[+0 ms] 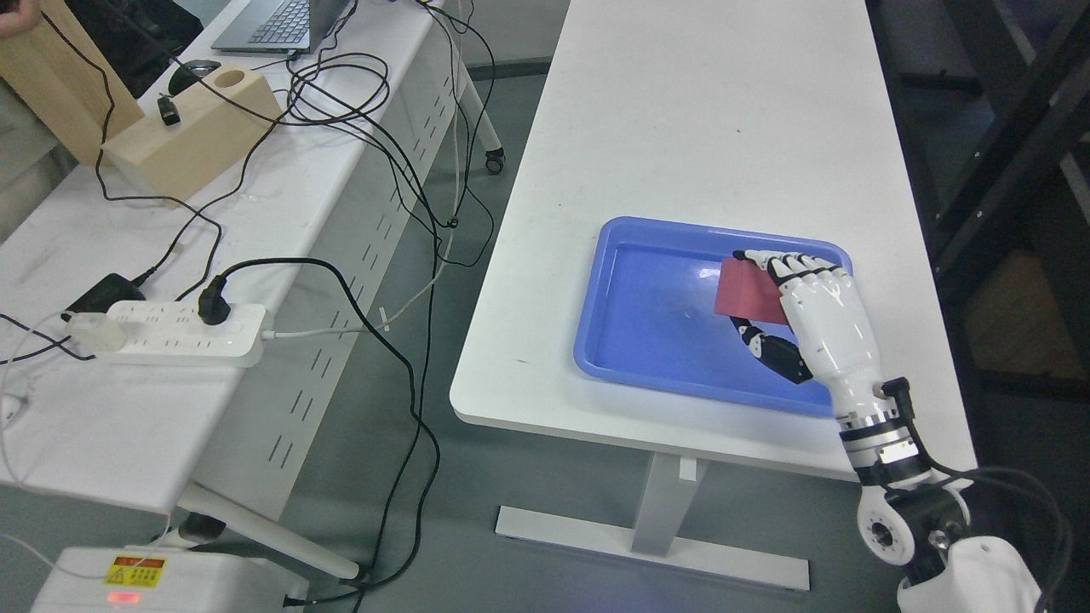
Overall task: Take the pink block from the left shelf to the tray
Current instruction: 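Lower the pink block into the blue tray with the right hand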
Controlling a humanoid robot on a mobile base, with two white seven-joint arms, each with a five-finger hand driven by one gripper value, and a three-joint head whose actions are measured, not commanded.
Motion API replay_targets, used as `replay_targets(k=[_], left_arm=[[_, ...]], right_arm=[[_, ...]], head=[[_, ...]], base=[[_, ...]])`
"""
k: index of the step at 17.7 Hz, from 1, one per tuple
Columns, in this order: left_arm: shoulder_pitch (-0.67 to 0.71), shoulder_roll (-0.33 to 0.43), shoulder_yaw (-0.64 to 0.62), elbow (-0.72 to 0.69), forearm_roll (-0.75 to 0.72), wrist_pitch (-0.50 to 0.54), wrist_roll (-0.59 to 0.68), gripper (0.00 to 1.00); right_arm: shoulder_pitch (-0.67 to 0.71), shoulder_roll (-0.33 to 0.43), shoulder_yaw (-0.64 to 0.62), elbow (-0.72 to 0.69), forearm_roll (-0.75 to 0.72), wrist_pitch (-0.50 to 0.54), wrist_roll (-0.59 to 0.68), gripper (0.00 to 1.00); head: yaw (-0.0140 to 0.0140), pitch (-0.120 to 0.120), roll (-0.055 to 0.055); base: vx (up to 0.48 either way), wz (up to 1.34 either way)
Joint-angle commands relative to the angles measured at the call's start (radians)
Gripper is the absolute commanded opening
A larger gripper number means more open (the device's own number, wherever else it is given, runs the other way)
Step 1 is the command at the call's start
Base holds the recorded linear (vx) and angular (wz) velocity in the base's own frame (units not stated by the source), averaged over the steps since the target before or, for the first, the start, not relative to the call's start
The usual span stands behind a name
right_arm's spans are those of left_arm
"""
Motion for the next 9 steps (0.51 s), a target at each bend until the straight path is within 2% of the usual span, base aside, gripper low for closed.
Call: replay_targets(k=[1, 9], left_arm=[[0.0, 0.017, 0.0, -0.017, 0.0, 0.006, 0.0, 1.0], [0.0, 0.017, 0.0, -0.017, 0.0, 0.007, 0.0, 1.0]], right_arm=[[0.035, -0.024, 0.08, 0.0, 0.043, -0.006, 0.045, 0.06], [0.055, -0.04, 0.089, -0.001, 0.041, -0.009, 0.094, 0.08]], head=[[0.0, 0.0, 0.0], [0.0, 0.0, 0.0]], base=[[0.081, 0.0], [0.064, 0.0]])
